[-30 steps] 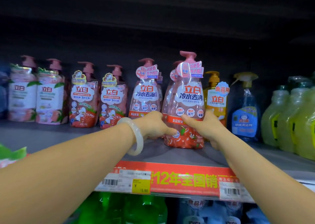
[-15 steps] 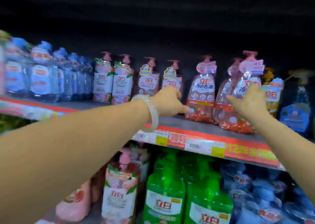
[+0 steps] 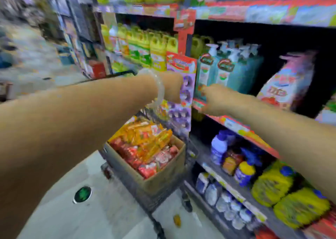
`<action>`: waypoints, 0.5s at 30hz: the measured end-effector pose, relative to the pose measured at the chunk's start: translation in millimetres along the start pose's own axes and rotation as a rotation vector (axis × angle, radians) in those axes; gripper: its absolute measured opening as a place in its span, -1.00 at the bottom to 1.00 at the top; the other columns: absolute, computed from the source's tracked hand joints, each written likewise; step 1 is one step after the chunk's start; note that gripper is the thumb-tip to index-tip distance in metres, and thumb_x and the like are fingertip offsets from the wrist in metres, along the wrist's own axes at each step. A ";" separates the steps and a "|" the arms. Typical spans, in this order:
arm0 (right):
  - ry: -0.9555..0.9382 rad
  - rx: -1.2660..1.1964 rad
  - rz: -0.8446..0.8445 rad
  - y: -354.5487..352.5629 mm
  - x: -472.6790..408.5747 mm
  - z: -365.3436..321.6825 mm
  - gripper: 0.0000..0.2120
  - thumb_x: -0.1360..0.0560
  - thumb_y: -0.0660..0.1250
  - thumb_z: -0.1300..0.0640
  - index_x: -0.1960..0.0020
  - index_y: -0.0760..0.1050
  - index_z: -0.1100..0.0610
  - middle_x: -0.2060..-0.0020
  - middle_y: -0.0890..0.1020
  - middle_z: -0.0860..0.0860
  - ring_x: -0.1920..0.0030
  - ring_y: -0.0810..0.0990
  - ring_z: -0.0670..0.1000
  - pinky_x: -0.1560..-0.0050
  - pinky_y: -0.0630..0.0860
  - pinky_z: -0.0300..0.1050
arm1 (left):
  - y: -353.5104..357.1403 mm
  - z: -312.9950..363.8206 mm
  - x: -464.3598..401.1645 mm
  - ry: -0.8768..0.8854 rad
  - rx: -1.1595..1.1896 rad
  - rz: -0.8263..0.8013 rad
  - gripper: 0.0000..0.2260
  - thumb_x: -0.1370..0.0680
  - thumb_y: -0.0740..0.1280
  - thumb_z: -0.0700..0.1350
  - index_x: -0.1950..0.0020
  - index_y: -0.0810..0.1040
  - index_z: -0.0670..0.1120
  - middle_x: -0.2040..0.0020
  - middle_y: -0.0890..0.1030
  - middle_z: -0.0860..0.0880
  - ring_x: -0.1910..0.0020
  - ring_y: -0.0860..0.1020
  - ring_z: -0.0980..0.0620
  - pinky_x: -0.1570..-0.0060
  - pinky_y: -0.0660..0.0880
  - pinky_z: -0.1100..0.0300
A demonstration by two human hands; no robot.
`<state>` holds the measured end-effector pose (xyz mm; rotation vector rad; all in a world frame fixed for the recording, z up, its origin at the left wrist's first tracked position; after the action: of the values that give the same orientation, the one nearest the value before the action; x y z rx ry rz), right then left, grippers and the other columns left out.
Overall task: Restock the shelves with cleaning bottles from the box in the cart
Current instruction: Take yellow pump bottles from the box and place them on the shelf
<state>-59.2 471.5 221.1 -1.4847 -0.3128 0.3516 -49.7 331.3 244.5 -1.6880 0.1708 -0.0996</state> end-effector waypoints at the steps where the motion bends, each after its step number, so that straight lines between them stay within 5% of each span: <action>1: -0.029 -0.028 -0.069 22.0 -11.9 -22.4 -0.64 -0.48 0.32 0.04 -0.18 0.47 0.24 -0.12 0.58 0.23 -0.12 0.56 0.21 0.00 0.50 -0.05 | 17.8 -18.2 10.5 -0.001 -0.017 -0.079 -0.68 -0.51 0.35 -0.05 -0.14 0.55 -0.25 -0.10 0.58 -0.27 -0.10 0.56 -0.20 0.01 0.45 0.05; 5: -0.062 -0.150 -0.243 97.3 -51.5 -82.5 -0.68 -0.46 0.34 0.04 -0.13 0.44 0.20 -0.12 0.55 0.18 -0.12 0.54 0.20 0.02 0.50 -0.03 | 115.2 -89.9 34.0 -0.171 0.019 -0.329 -0.64 -0.50 0.36 0.00 -0.20 0.51 -0.20 -0.06 0.58 -0.15 -0.03 0.56 -0.15 0.07 0.48 0.08; 8: -0.037 -0.200 -0.328 155.8 -83.5 -106.4 -0.87 -0.44 0.31 0.06 0.15 0.42 0.11 0.09 0.53 0.11 0.06 0.56 0.17 0.20 0.53 -0.02 | 164.7 -111.5 35.1 -0.207 0.097 -0.401 -0.72 -0.53 0.33 0.02 -0.10 0.52 -0.15 -0.02 0.58 -0.12 0.00 0.54 -0.11 0.08 0.47 0.10; 10: -0.021 -0.250 -0.384 194.6 -110.4 -113.4 -0.77 -0.37 0.31 0.02 0.35 0.31 0.05 0.23 0.51 0.09 0.20 0.57 0.15 0.26 0.57 0.01 | 199.7 -126.7 27.5 -0.240 0.114 -0.441 -0.71 -0.52 0.32 0.03 -0.11 0.53 -0.15 -0.03 0.59 -0.10 -0.01 0.55 -0.11 0.06 0.50 0.10; 13: 0.027 -0.315 -0.440 236.4 -139.5 -118.0 -0.87 -0.40 0.34 0.04 0.18 0.42 0.06 0.12 0.58 0.07 0.14 0.58 0.13 0.16 0.57 -0.04 | 242.4 -143.2 5.8 -0.259 0.179 -0.485 -0.67 -0.49 0.34 0.00 -0.21 0.52 -0.09 -0.10 0.60 -0.07 -0.06 0.56 -0.10 -0.04 0.53 0.08; 15: 0.071 -0.370 -0.476 263.0 -154.4 -118.1 -0.72 -0.42 0.36 0.07 -0.10 0.45 0.08 -0.08 0.57 0.09 -0.02 0.57 0.16 -0.06 0.55 0.06 | 263.8 -148.6 -11.2 -0.254 0.193 -0.531 -0.66 -0.50 0.33 -0.01 -0.23 0.51 -0.11 -0.13 0.59 -0.09 -0.10 0.56 -0.11 -0.04 0.52 0.09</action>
<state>-160.6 314.2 -47.1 -1.7184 -0.6846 -0.1497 -99.6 156.9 1.7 -1.5006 -0.4670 -0.2862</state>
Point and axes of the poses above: each hand's wrist, its own x-axis away from the middle knuckle, its own y-axis out of the palm, z = x × y, the point moved 1 cm from there along -x, towards the middle knuckle
